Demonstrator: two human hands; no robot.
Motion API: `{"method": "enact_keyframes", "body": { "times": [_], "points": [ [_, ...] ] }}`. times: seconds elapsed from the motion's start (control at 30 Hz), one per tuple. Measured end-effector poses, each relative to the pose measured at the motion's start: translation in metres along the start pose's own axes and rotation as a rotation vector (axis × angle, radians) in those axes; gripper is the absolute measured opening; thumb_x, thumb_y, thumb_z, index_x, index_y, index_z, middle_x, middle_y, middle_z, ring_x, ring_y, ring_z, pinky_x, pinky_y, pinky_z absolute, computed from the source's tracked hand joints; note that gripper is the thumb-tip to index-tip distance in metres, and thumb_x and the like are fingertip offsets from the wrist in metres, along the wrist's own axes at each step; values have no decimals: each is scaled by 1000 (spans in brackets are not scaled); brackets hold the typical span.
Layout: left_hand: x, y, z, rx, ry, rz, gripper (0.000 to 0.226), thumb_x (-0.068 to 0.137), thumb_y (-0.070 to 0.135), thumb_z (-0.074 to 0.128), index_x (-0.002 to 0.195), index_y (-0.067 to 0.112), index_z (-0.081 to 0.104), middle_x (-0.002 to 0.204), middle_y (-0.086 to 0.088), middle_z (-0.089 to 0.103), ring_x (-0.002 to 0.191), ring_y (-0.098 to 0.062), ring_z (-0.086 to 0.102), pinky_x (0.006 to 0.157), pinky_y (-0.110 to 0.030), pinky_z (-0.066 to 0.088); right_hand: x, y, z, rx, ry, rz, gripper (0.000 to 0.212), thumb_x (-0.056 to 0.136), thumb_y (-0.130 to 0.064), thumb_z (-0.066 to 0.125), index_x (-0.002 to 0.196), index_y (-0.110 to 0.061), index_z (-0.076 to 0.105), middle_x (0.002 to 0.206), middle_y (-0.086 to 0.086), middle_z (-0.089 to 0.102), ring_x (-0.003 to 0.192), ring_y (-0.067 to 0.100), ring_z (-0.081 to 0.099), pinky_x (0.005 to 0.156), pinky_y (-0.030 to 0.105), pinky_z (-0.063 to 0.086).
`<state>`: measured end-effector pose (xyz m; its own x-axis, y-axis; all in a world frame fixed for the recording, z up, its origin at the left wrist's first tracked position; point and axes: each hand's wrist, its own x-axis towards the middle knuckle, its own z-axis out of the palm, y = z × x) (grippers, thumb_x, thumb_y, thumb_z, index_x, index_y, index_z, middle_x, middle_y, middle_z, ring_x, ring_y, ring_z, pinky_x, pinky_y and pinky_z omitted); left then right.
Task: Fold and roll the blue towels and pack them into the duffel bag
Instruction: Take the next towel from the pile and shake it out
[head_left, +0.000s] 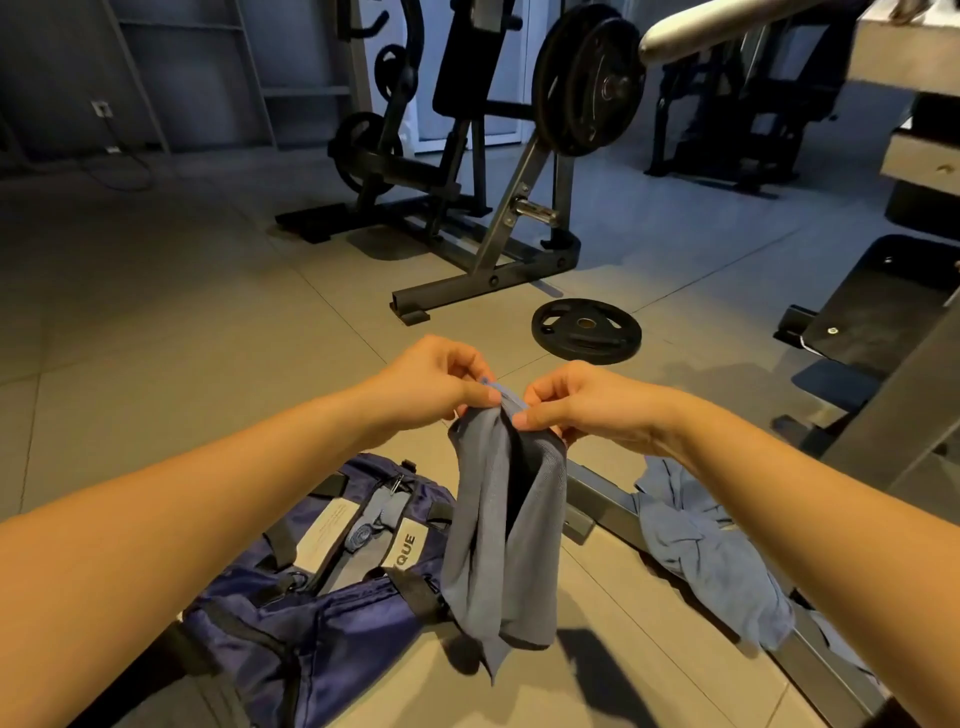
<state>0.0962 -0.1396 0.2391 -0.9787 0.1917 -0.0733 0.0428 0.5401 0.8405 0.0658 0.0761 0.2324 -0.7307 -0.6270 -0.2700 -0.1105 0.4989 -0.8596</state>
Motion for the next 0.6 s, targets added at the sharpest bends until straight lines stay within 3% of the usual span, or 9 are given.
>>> {"method": "enact_keyframes", "body": {
  "times": [0.1,0.3,0.5,0.6],
  "points": [
    [4,-6,-12,-50,105,-54,11,92,14,70,96,4,71,84,-4,67,74,-13,57,63,-25,45,0,8,2,46,-17,33,16,96,-26,64,86,-16,70,87,5,68,84,18,63,76,29,53],
    [16,-25,-33,-318,343,-231,5,92,11,70,91,7,71,66,-2,55,57,-12,50,56,-24,45,-1,17,8,54,-135,72,15,94,-20,66,81,-13,69,83,2,68,80,14,64,74,26,52],
    [27,-51,-50,-502,590,-344,17,93,12,70,106,1,70,72,-6,54,59,-14,50,55,-24,48,0,31,16,51,-330,125,20,93,-7,66,77,-15,72,77,9,63,74,19,58,78,30,50],
    [29,-63,-53,-513,633,-361,18,93,10,69,107,0,69,72,-6,54,60,-15,51,56,-25,48,-1,40,14,53,-265,177,15,94,-9,62,81,-11,68,87,12,61,82,17,59,86,35,50]
  ]
}}
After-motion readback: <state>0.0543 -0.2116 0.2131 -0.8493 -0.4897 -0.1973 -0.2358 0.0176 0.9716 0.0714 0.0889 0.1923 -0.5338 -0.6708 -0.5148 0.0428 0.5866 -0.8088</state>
